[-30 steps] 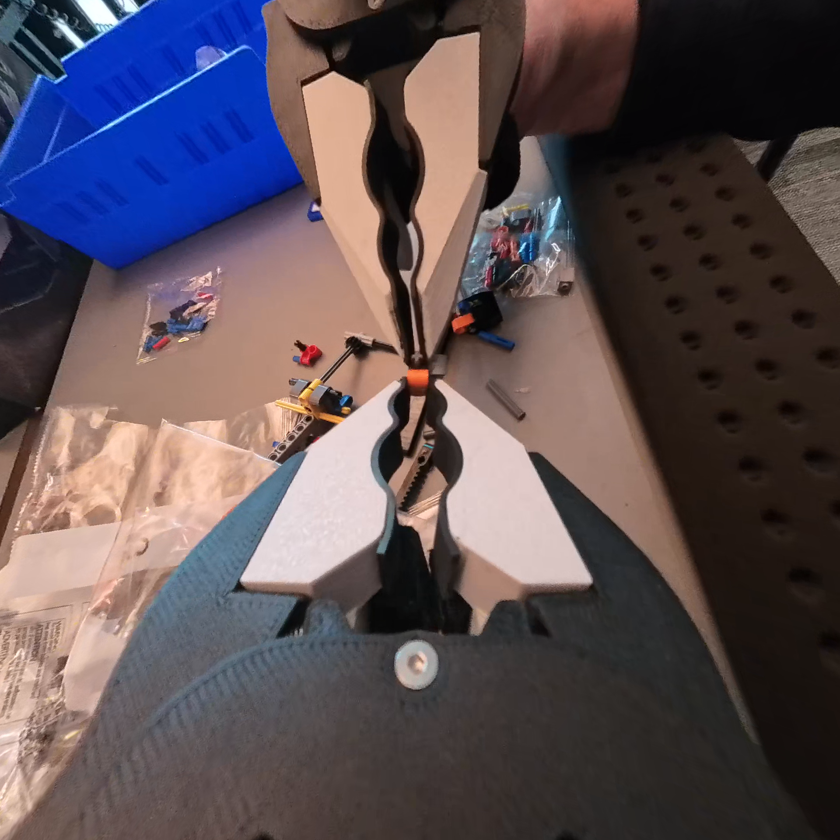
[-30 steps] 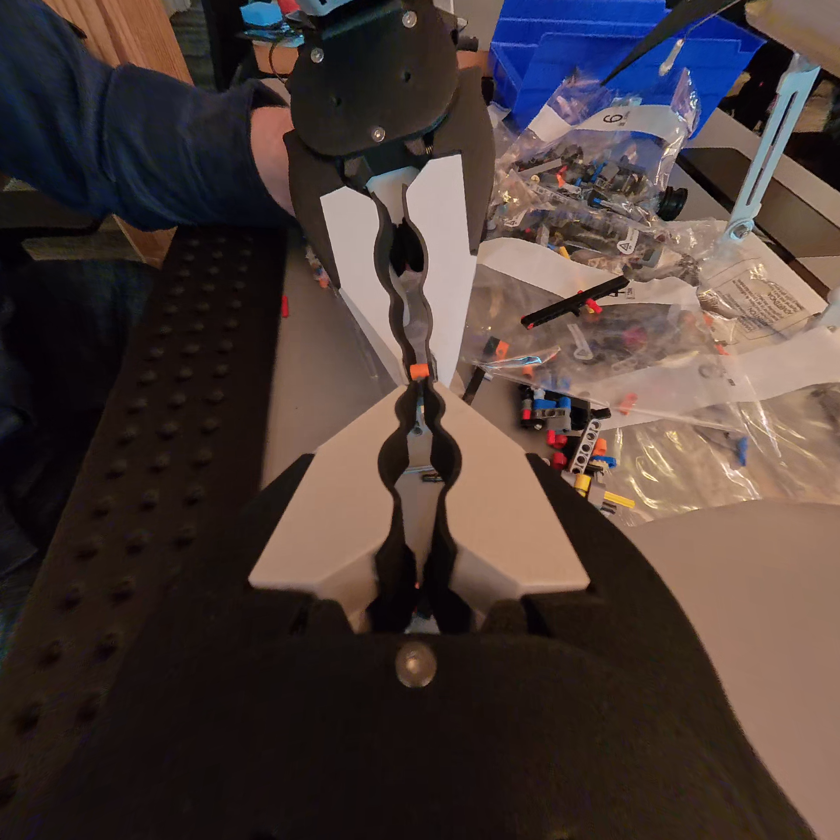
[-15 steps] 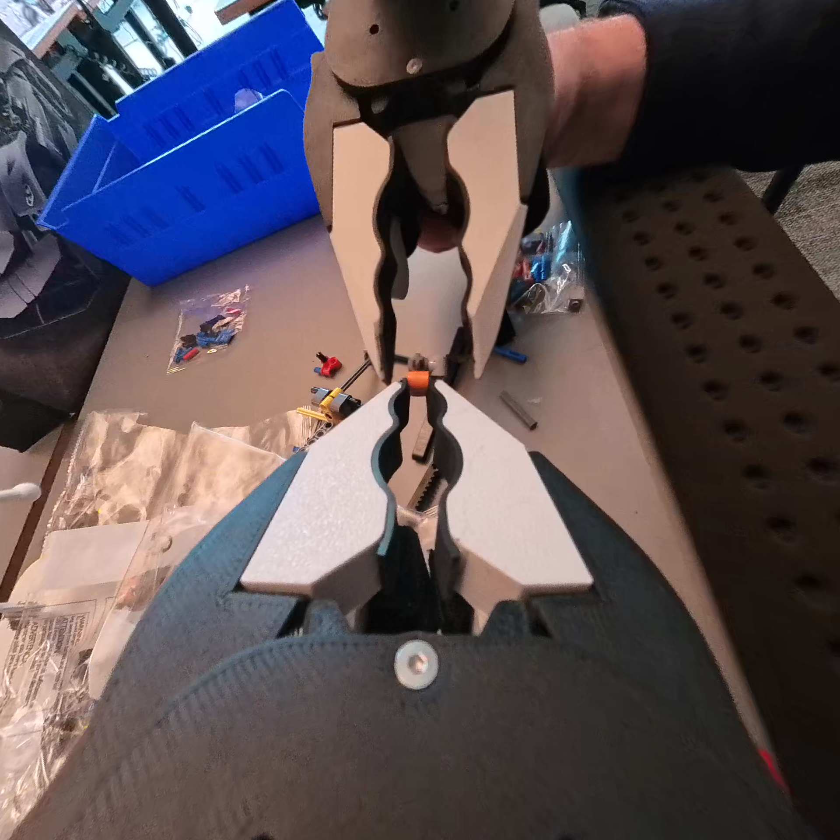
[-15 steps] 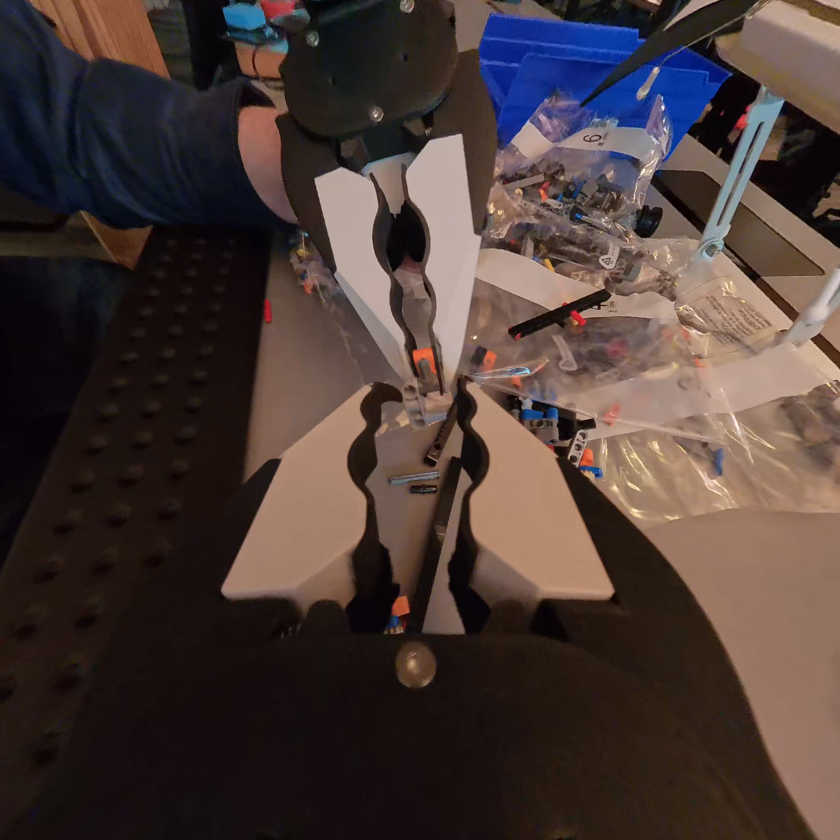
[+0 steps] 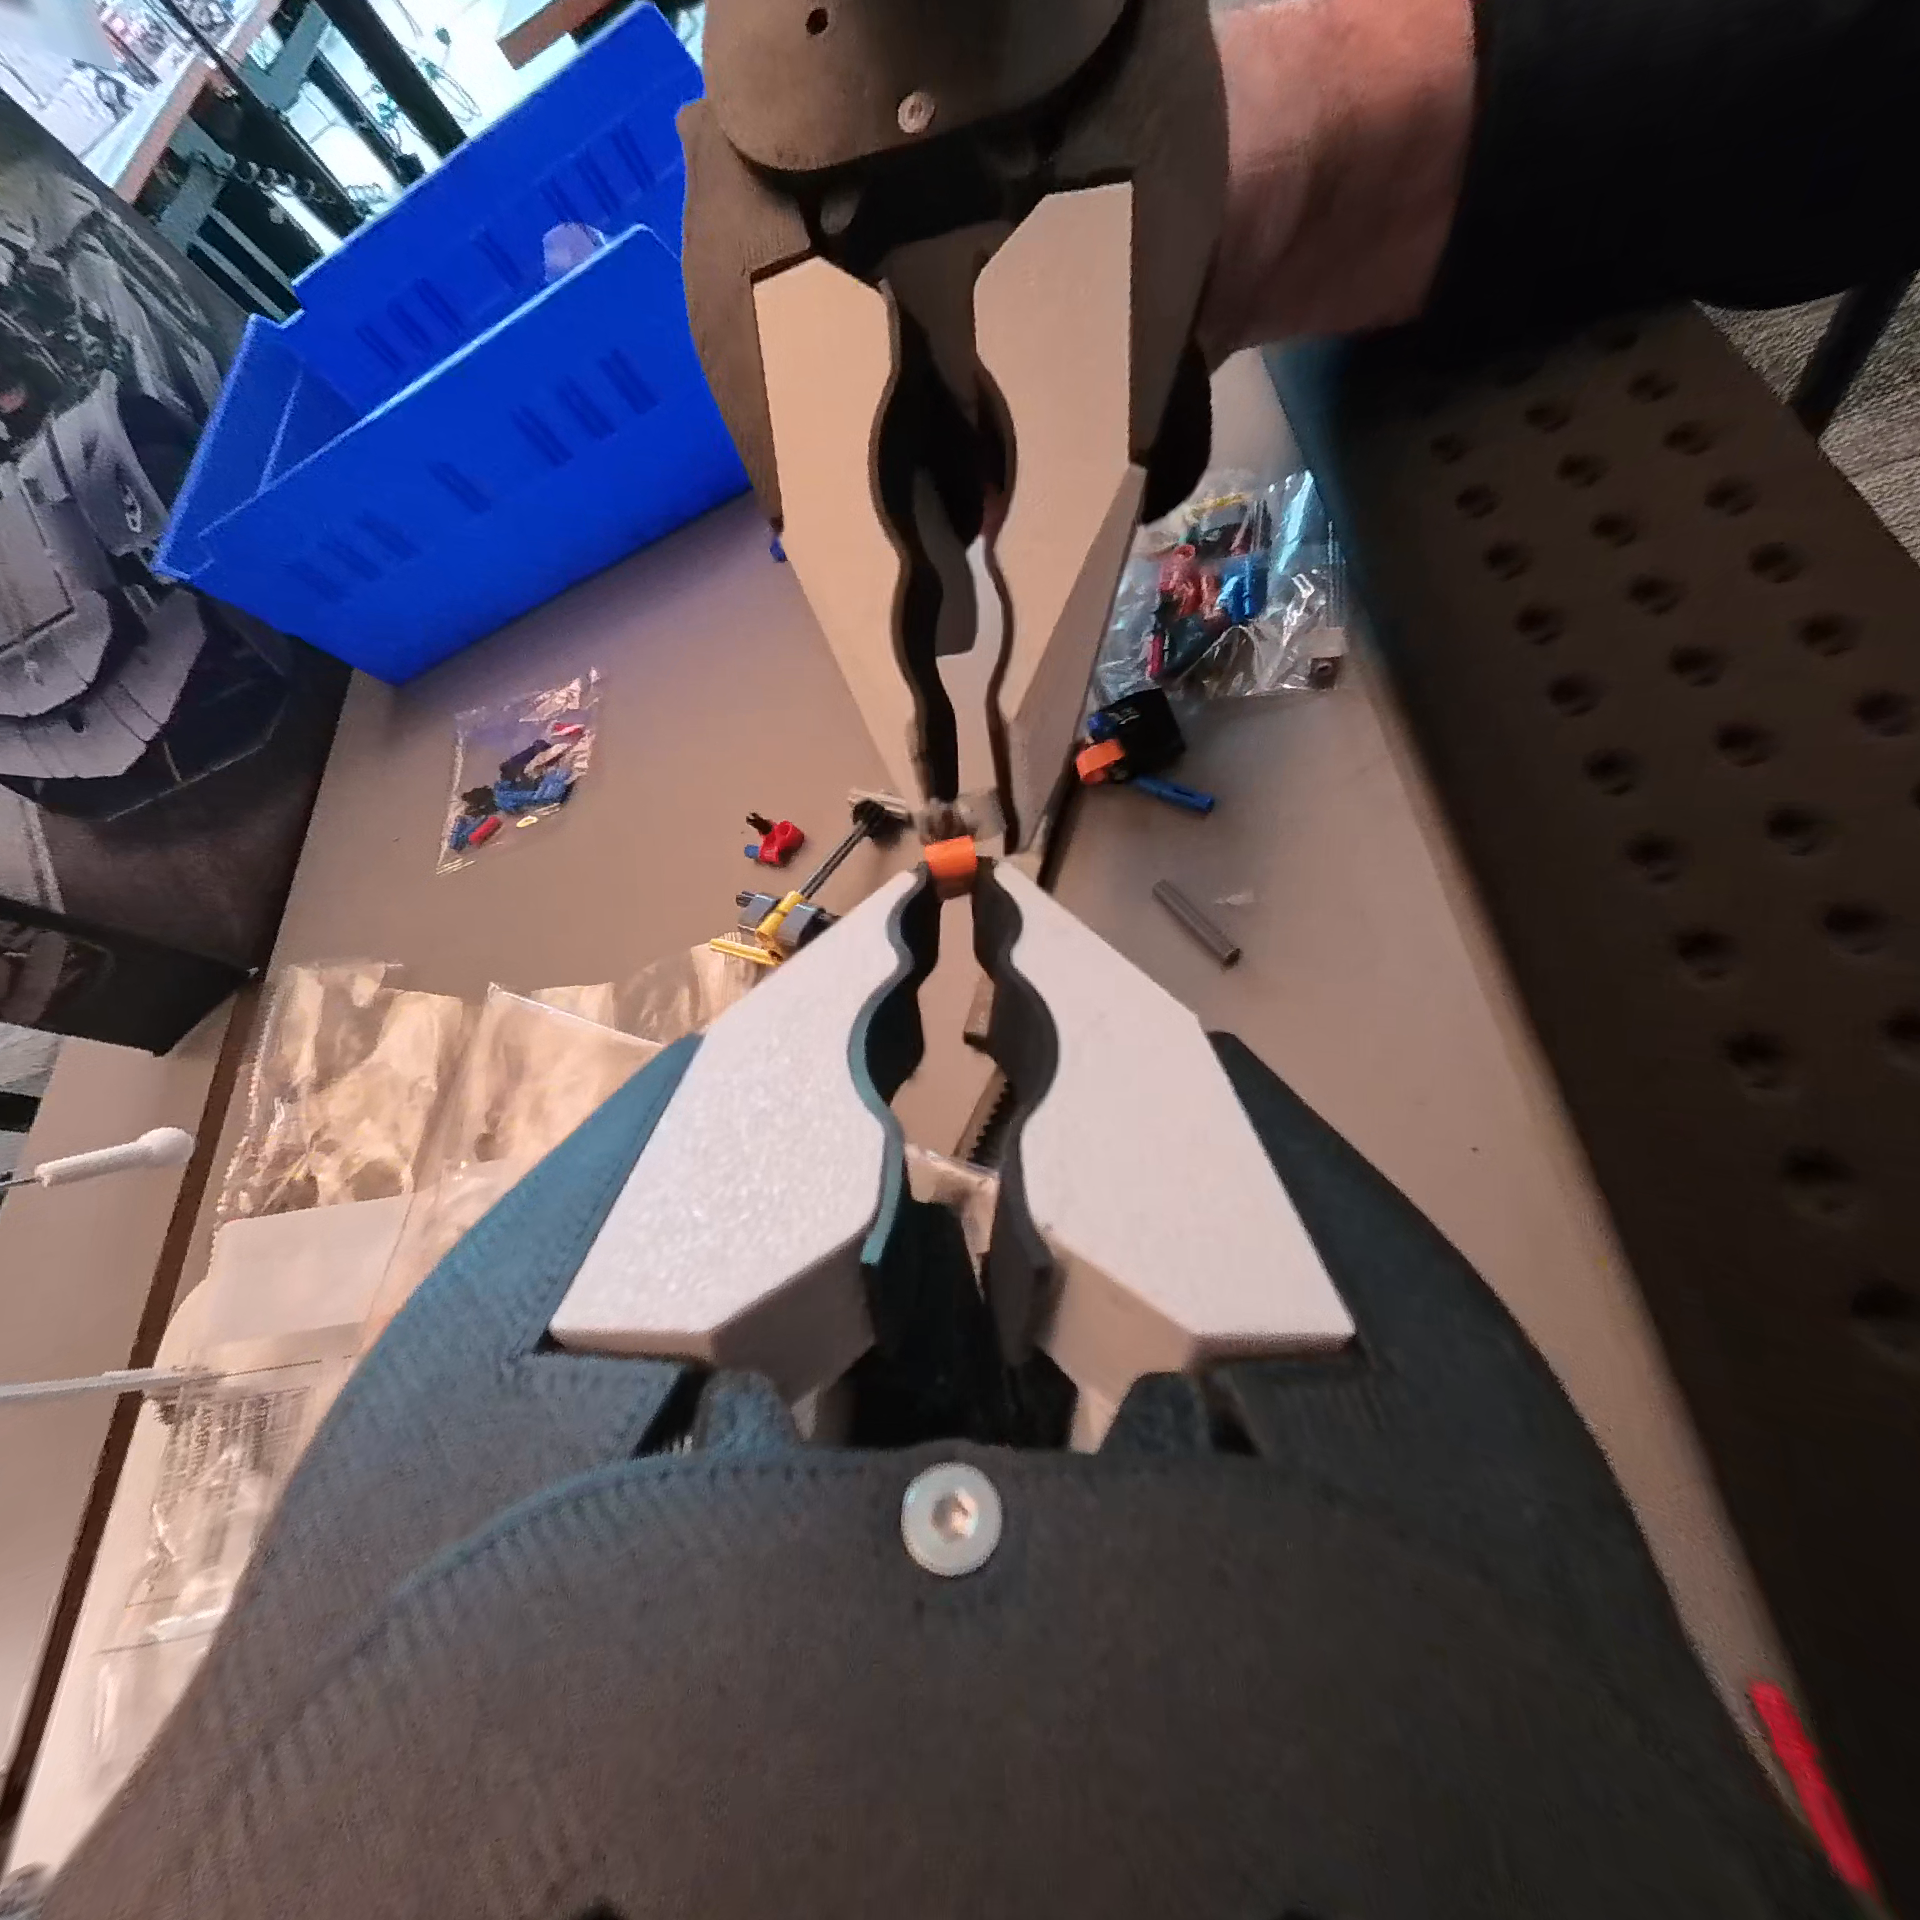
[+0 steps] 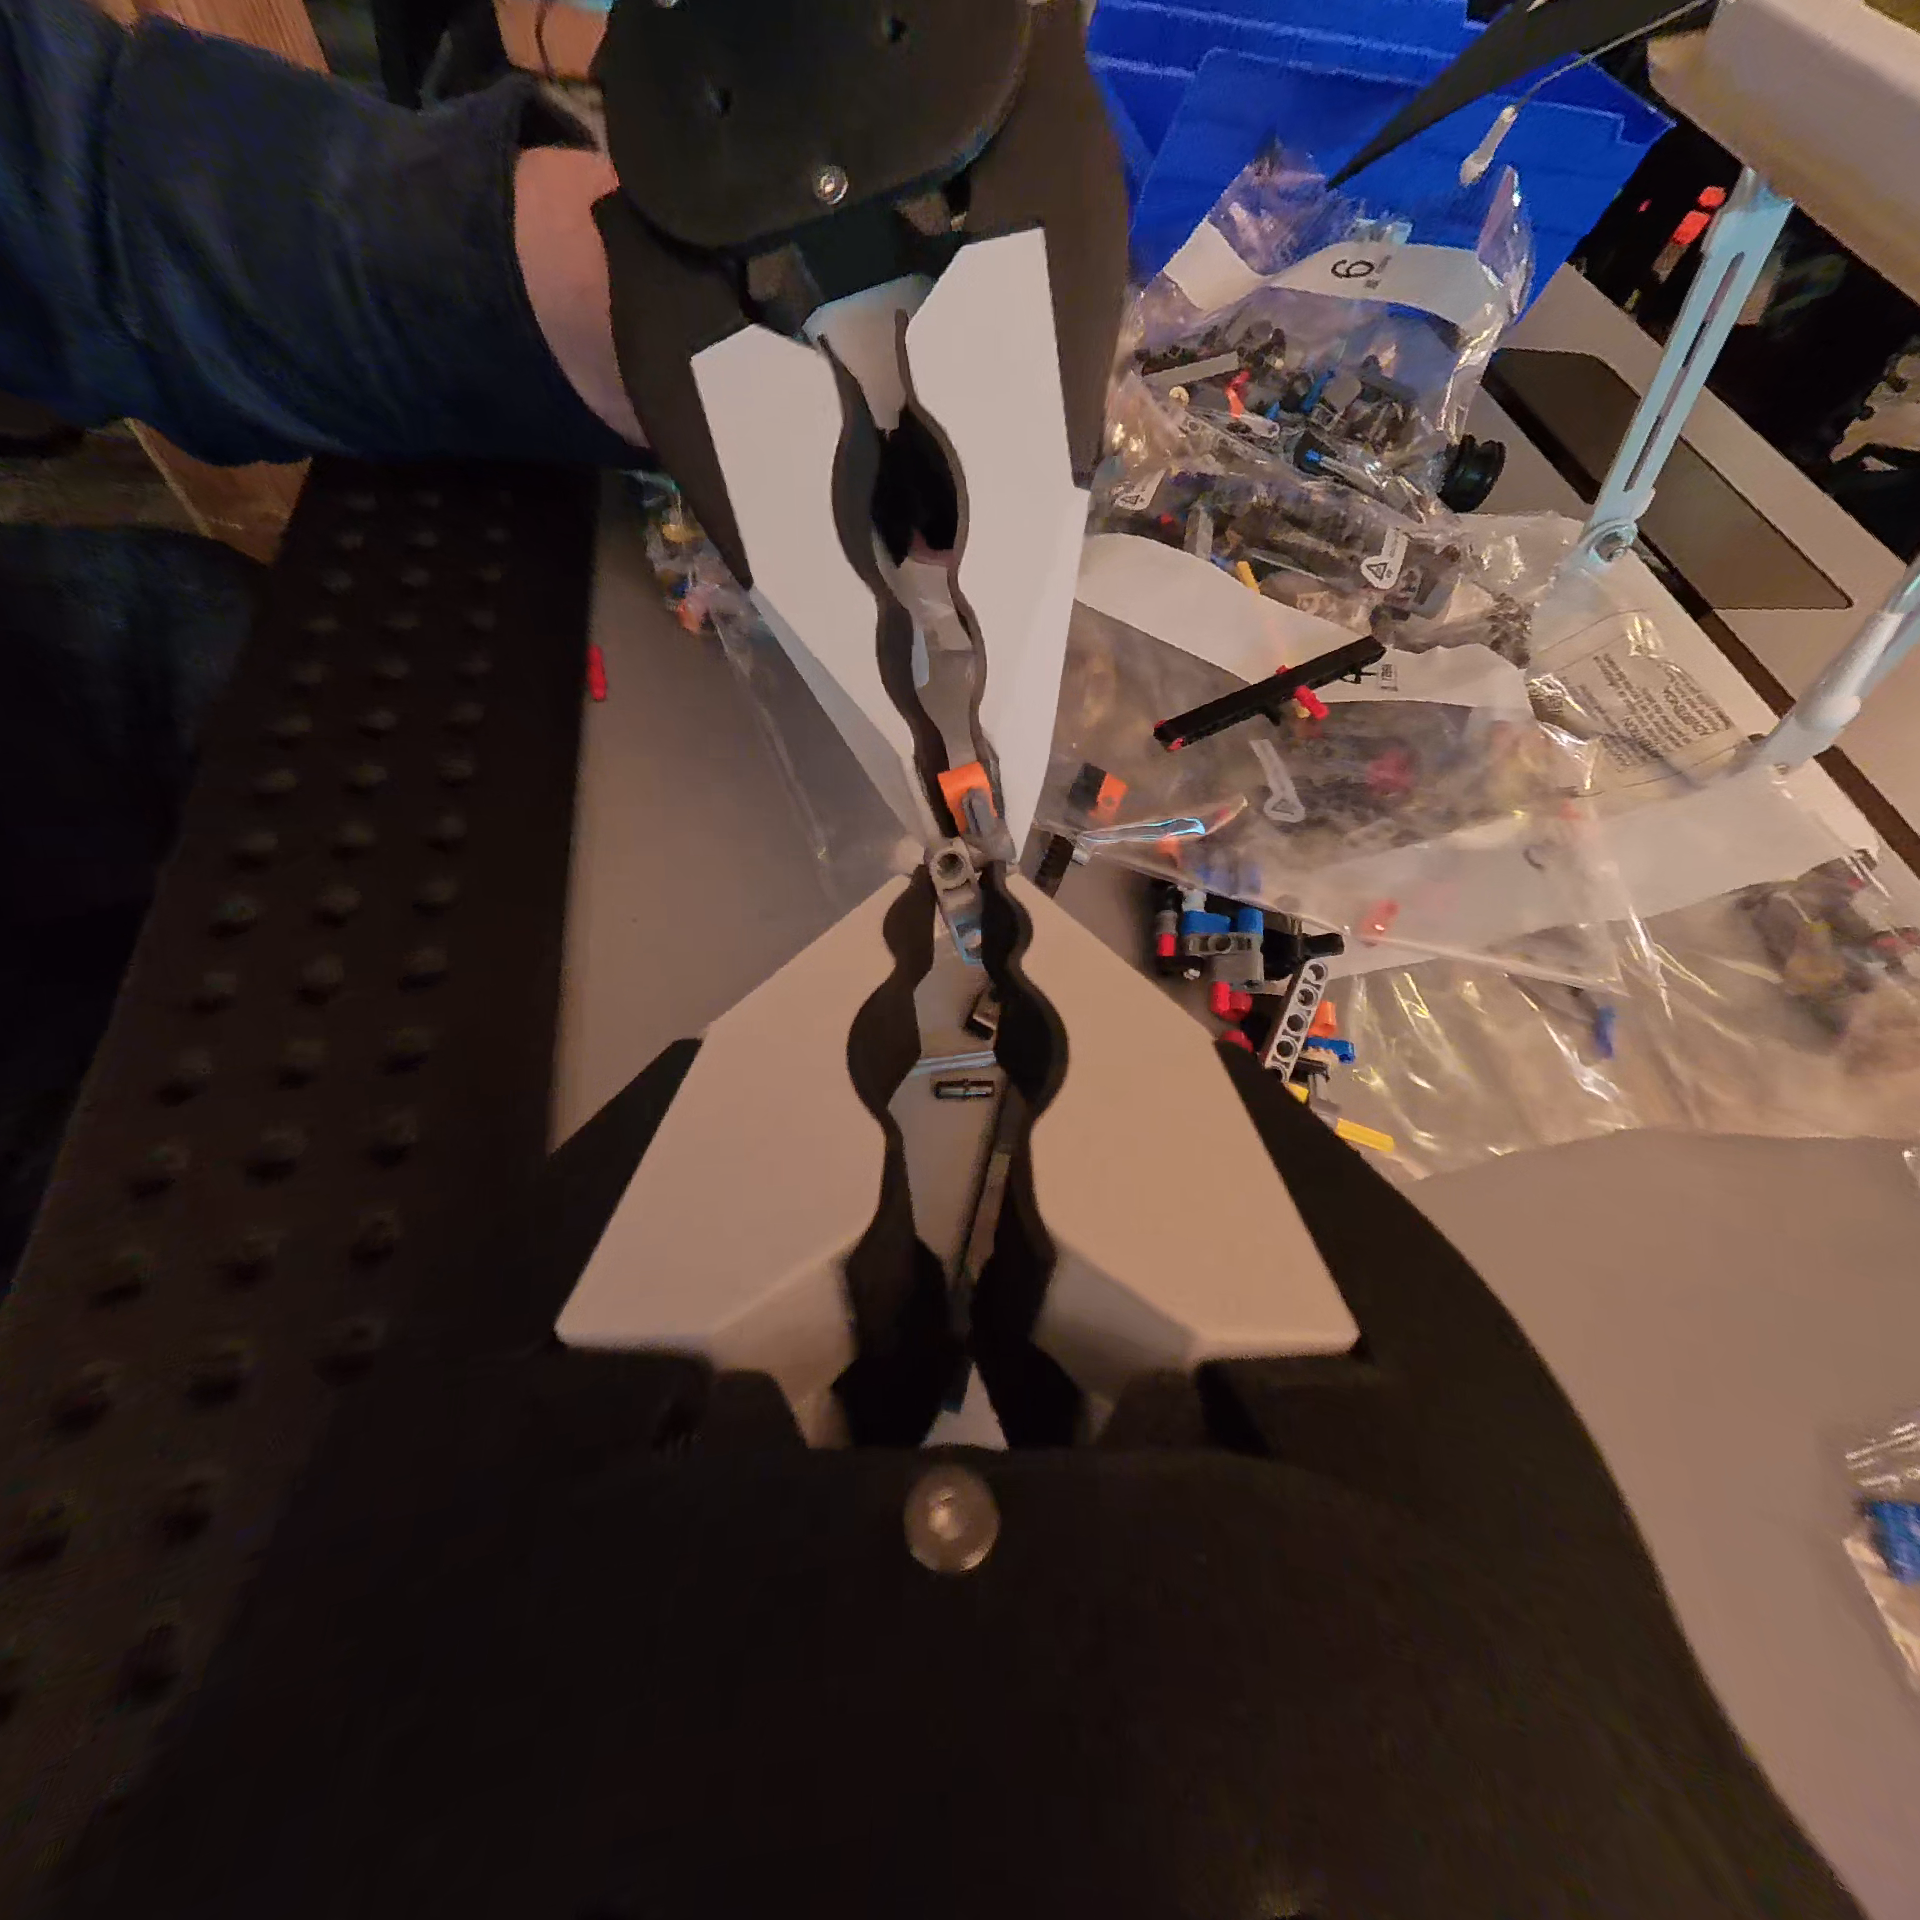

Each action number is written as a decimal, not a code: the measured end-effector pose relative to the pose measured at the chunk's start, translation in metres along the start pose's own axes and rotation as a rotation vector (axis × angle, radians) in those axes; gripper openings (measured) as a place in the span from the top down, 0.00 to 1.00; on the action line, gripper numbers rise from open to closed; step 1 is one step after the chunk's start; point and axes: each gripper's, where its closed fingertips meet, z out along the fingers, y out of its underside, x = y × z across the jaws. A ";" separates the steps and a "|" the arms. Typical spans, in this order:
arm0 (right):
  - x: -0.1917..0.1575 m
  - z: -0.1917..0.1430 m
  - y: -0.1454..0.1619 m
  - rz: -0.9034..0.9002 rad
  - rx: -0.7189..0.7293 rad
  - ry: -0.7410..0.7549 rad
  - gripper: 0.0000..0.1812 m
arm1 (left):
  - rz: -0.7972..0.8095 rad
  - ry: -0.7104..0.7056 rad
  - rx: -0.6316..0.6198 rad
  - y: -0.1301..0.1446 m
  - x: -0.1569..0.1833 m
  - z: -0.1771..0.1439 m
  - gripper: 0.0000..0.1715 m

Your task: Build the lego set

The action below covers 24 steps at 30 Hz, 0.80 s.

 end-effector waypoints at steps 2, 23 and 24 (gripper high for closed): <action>0.002 -0.001 -0.003 0.026 0.024 0.000 0.96 | 0.014 -0.024 -0.001 -0.002 -0.003 -0.002 0.97; -0.004 0.008 0.023 -0.024 -0.085 -0.034 0.96 | -0.082 0.089 -0.116 0.037 0.007 0.009 0.87; -0.004 0.008 0.026 -0.034 -0.098 -0.026 0.96 | -0.074 0.093 -0.118 0.036 0.009 0.010 0.86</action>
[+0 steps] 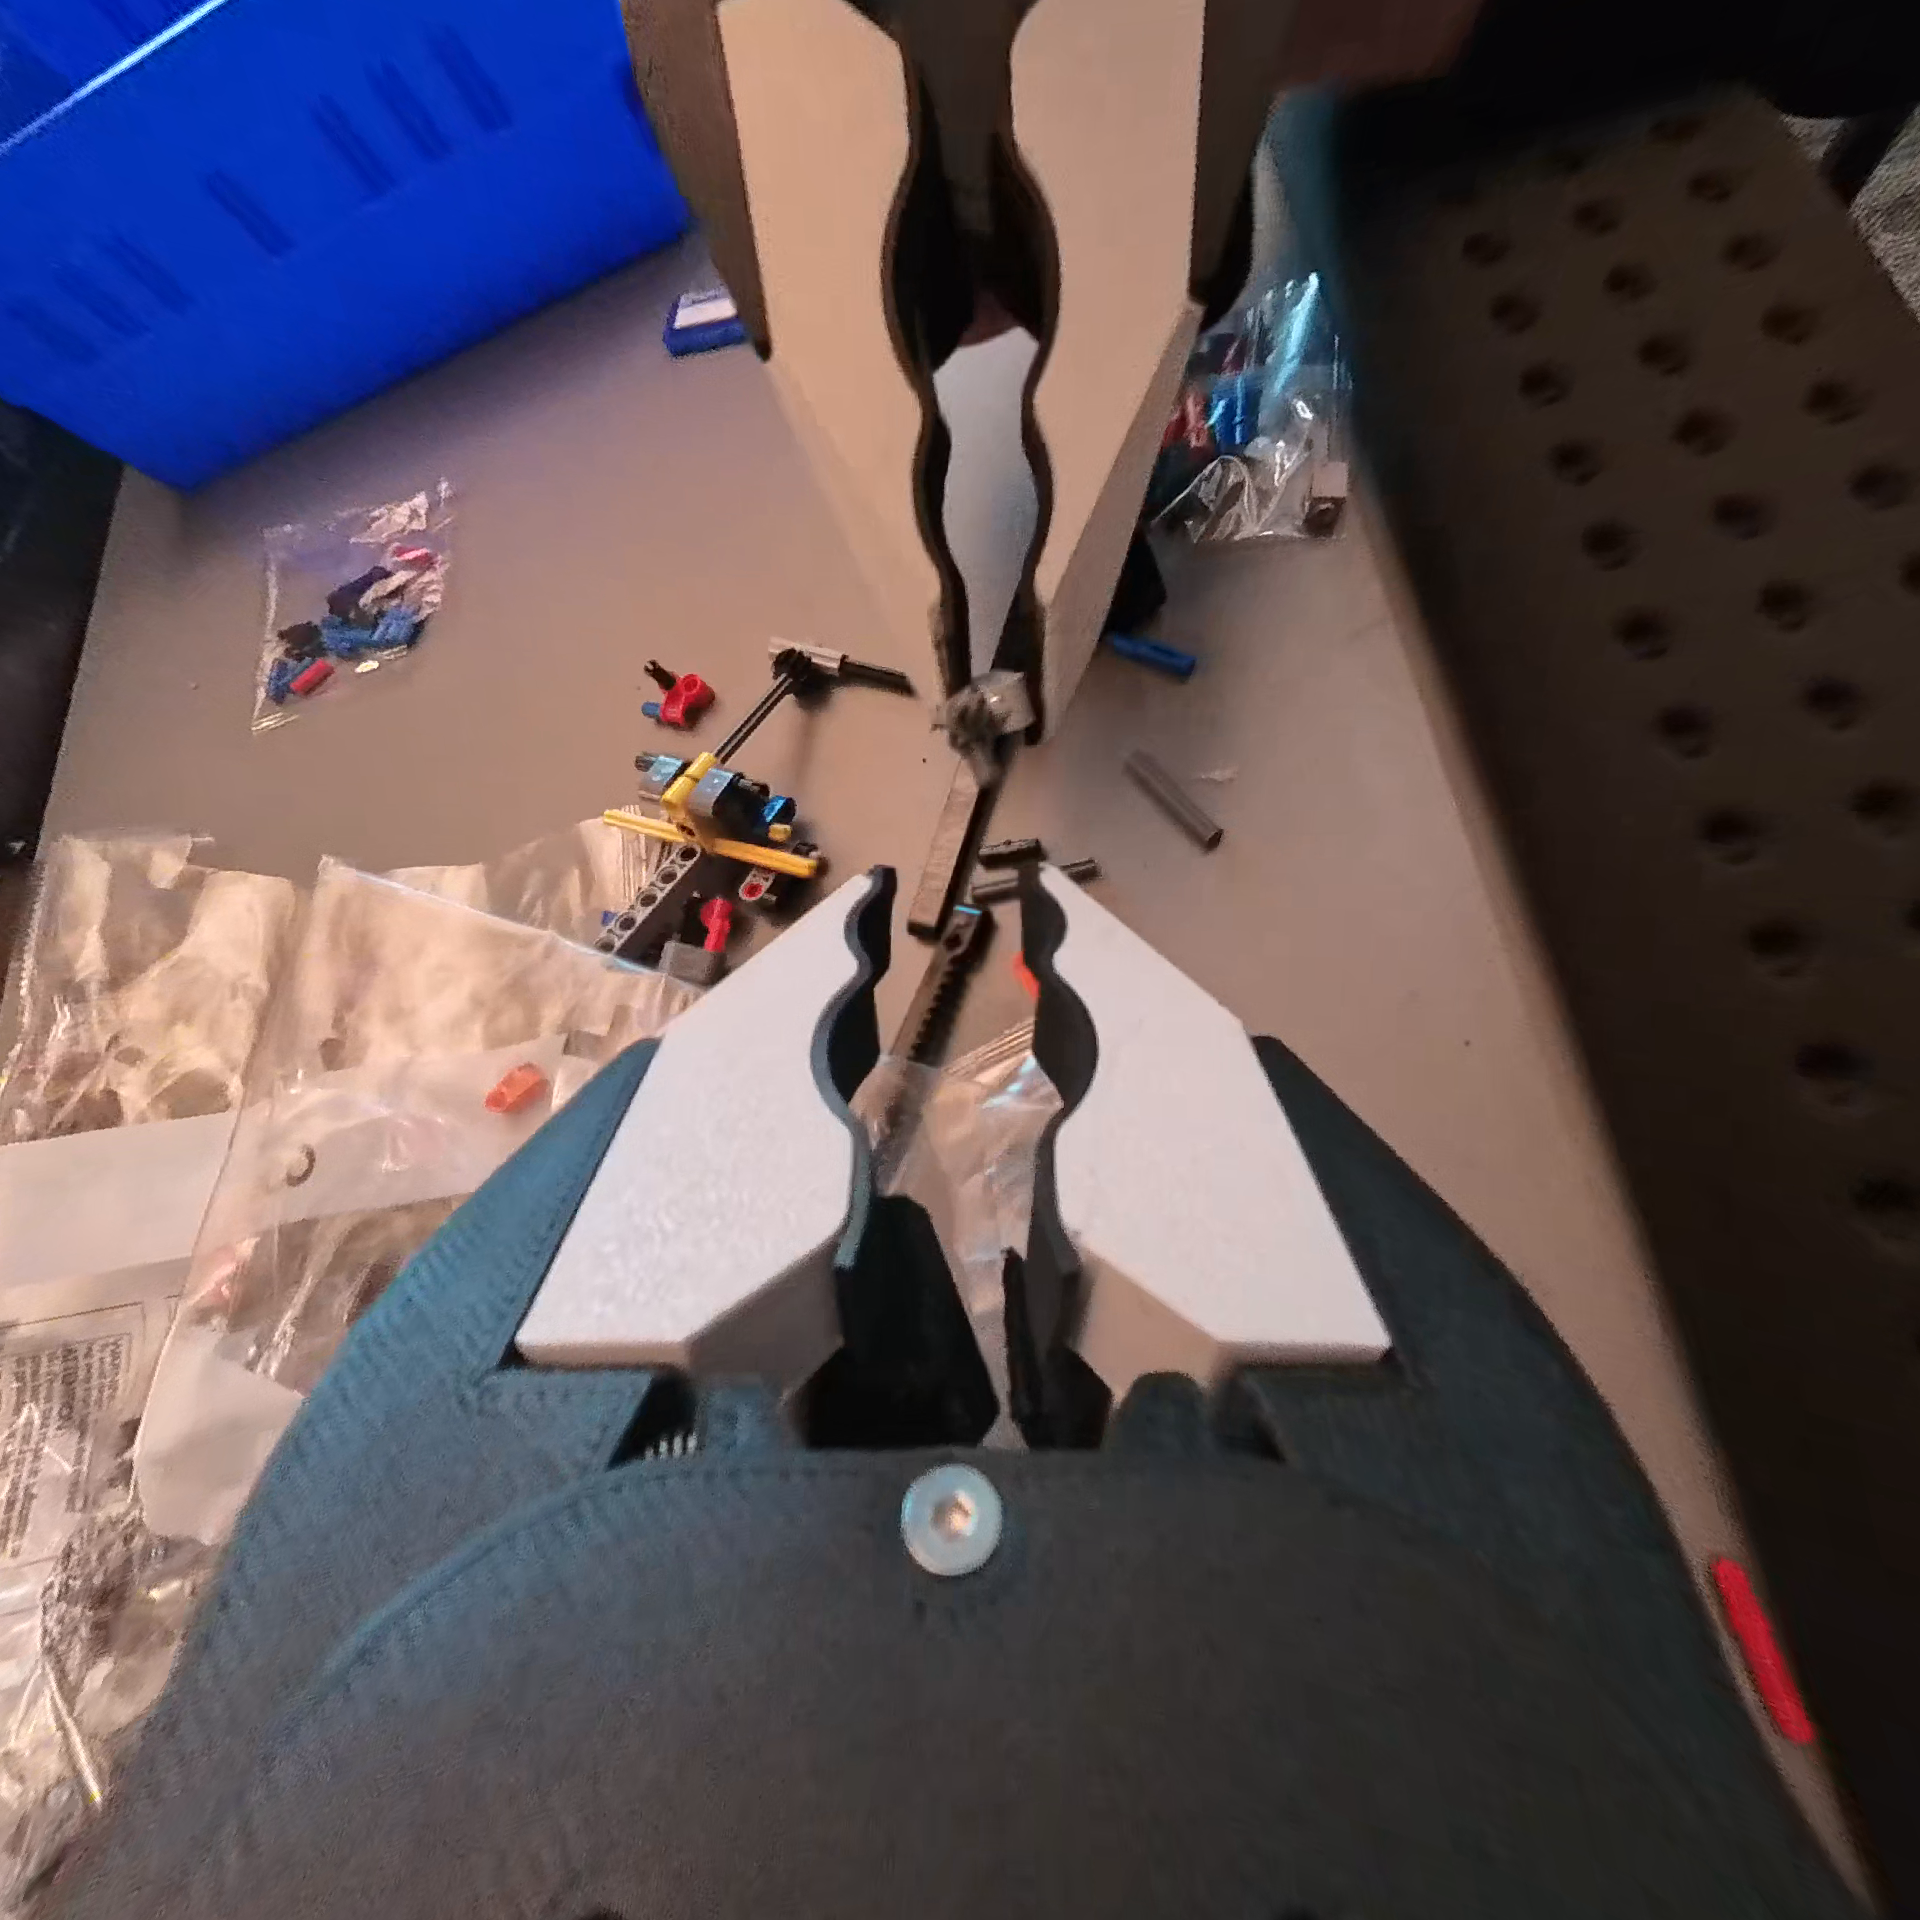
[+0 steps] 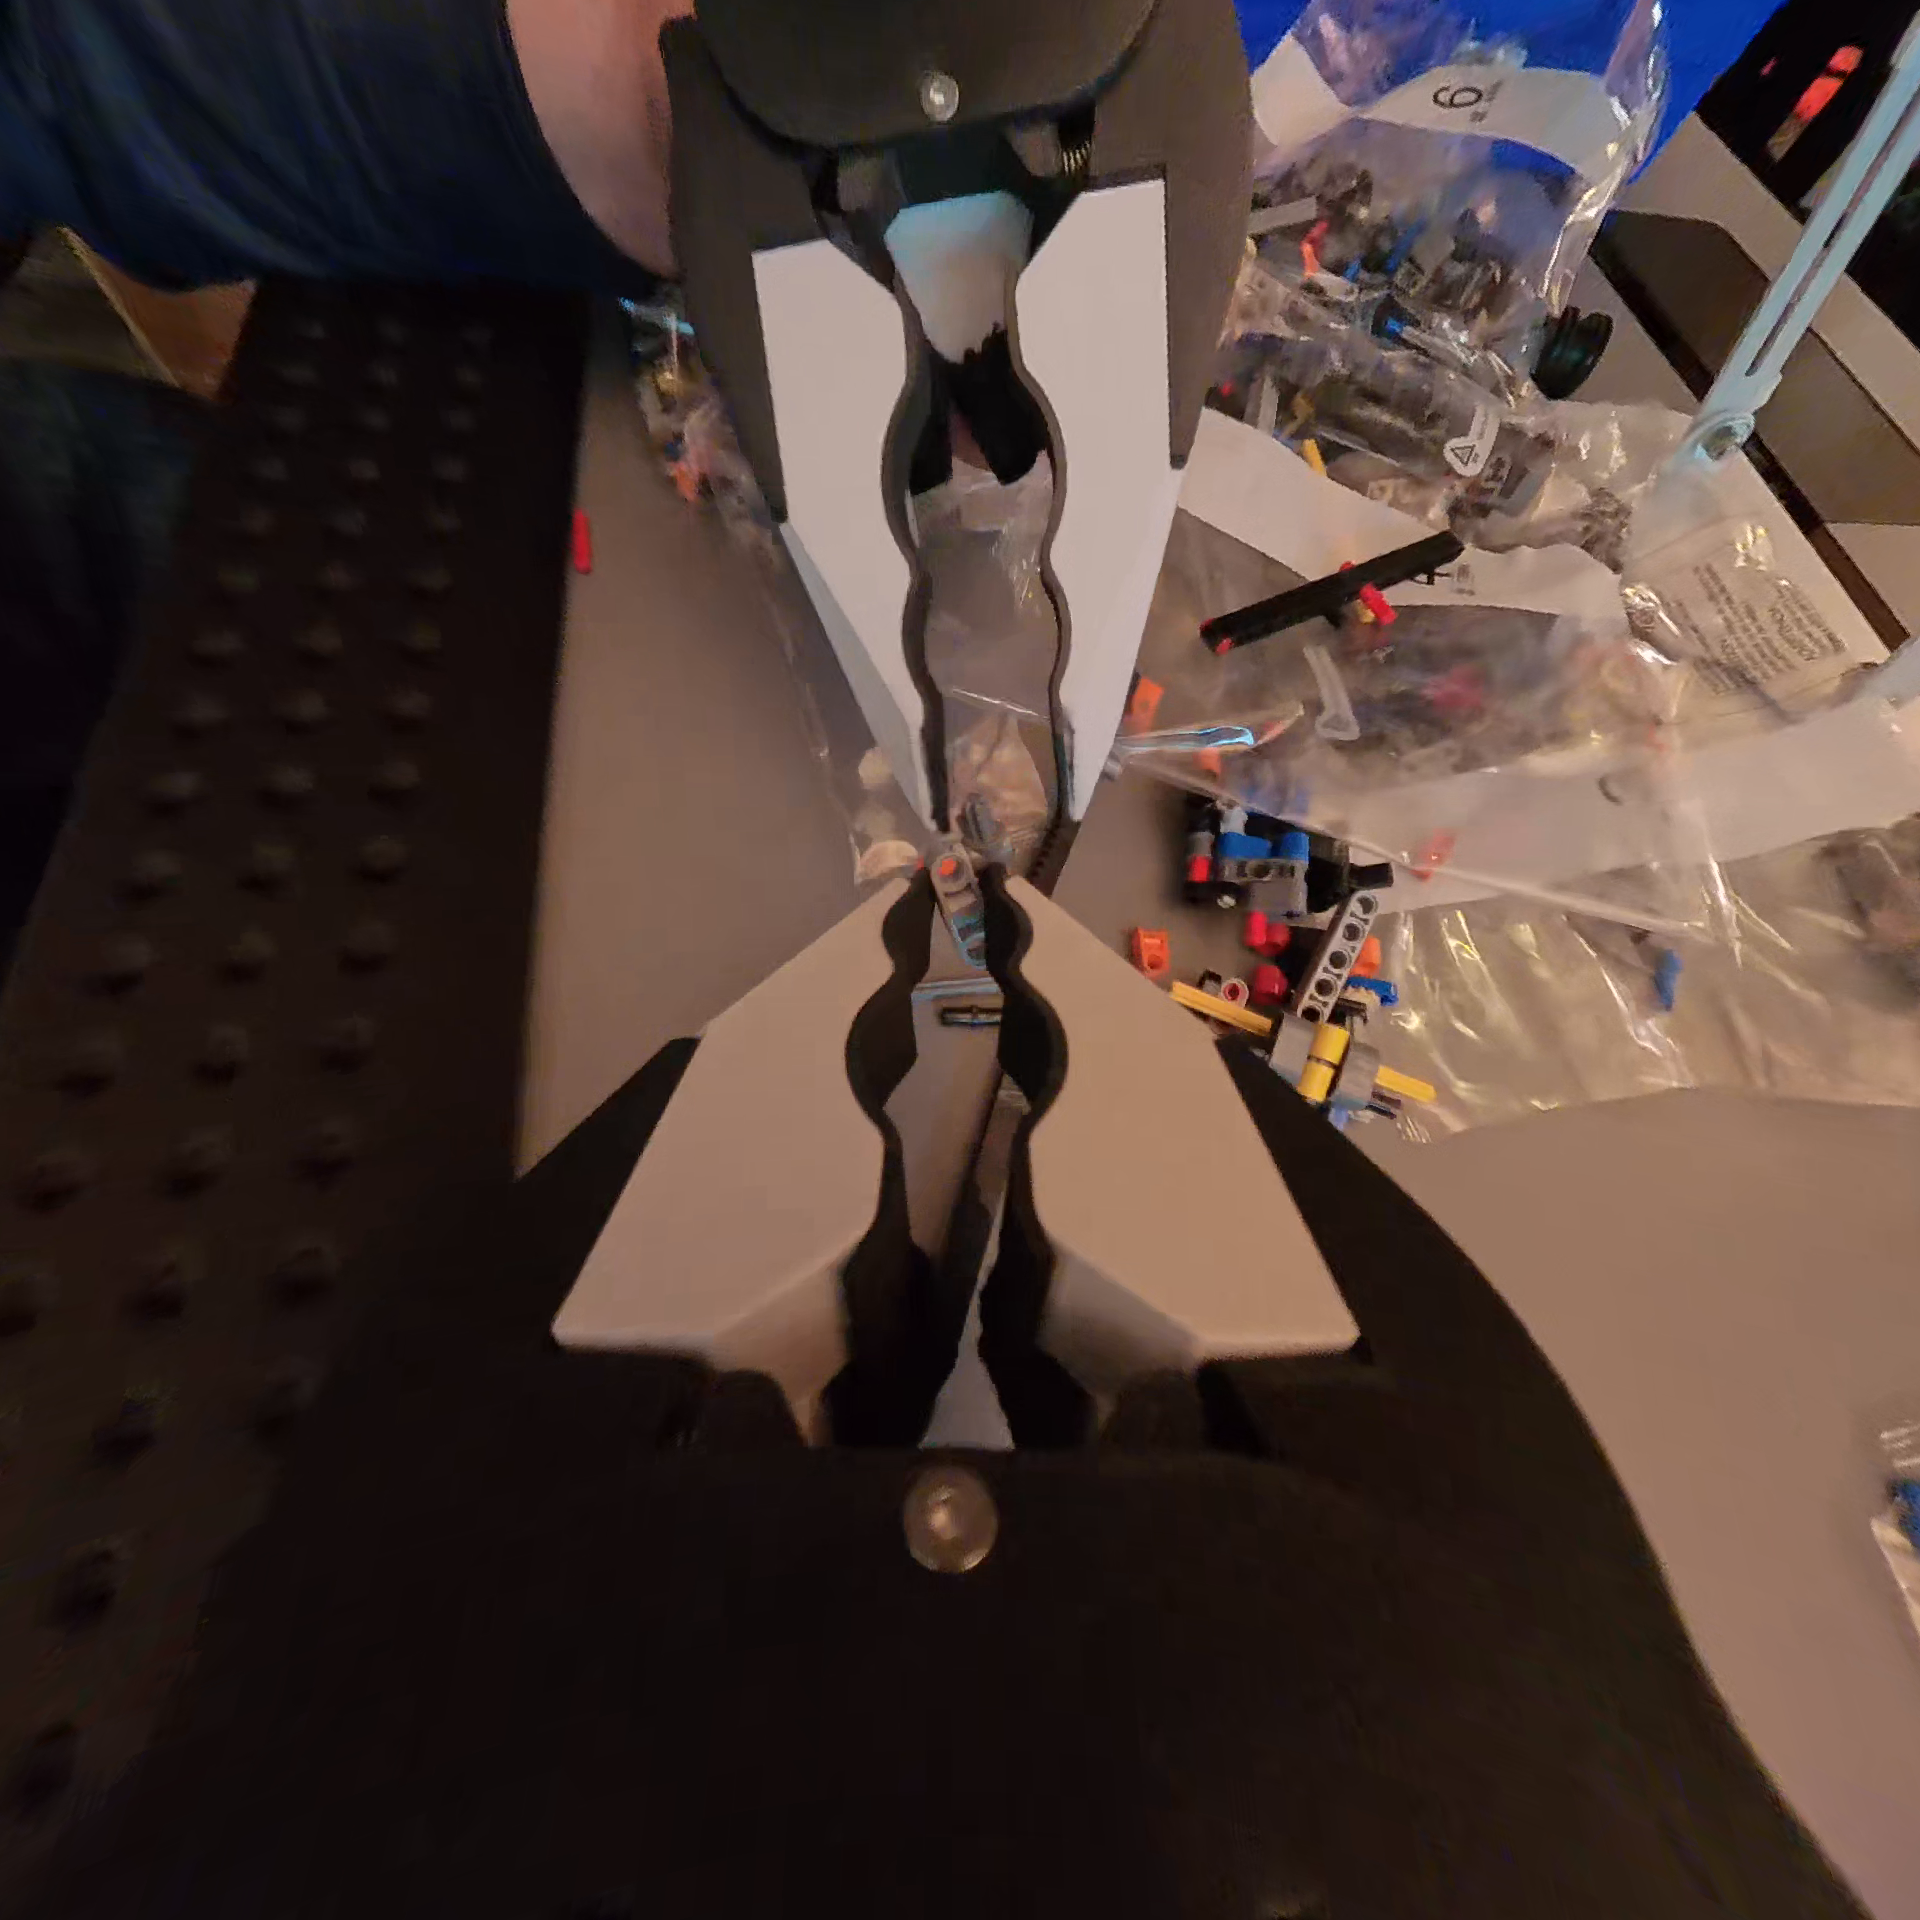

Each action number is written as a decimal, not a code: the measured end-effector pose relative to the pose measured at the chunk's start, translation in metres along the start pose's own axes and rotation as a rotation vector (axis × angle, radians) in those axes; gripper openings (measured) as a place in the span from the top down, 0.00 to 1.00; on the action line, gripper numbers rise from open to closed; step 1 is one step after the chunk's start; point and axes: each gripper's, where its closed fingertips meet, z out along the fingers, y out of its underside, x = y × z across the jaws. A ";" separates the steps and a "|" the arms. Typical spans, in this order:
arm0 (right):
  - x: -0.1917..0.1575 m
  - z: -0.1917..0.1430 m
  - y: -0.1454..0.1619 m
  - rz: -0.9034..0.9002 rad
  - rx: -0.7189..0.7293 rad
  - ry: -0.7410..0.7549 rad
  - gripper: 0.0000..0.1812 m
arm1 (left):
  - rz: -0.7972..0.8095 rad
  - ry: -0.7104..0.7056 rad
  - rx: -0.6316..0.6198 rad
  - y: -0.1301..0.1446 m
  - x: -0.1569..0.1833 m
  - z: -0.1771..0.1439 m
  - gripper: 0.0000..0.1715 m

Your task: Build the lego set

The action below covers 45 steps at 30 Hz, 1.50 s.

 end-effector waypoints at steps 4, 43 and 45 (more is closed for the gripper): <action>0.000 0.003 0.002 -0.037 -0.032 0.021 0.96 | 0.024 -0.005 0.039 -0.011 0.004 0.003 0.86; 0.016 0.006 0.006 -0.123 -0.150 0.217 0.97 | -0.344 0.007 0.029 -0.009 -0.016 0.009 0.99; 0.014 0.006 0.002 -0.136 -0.130 0.208 0.97 | -0.266 -0.021 0.039 -0.010 -0.016 0.005 0.95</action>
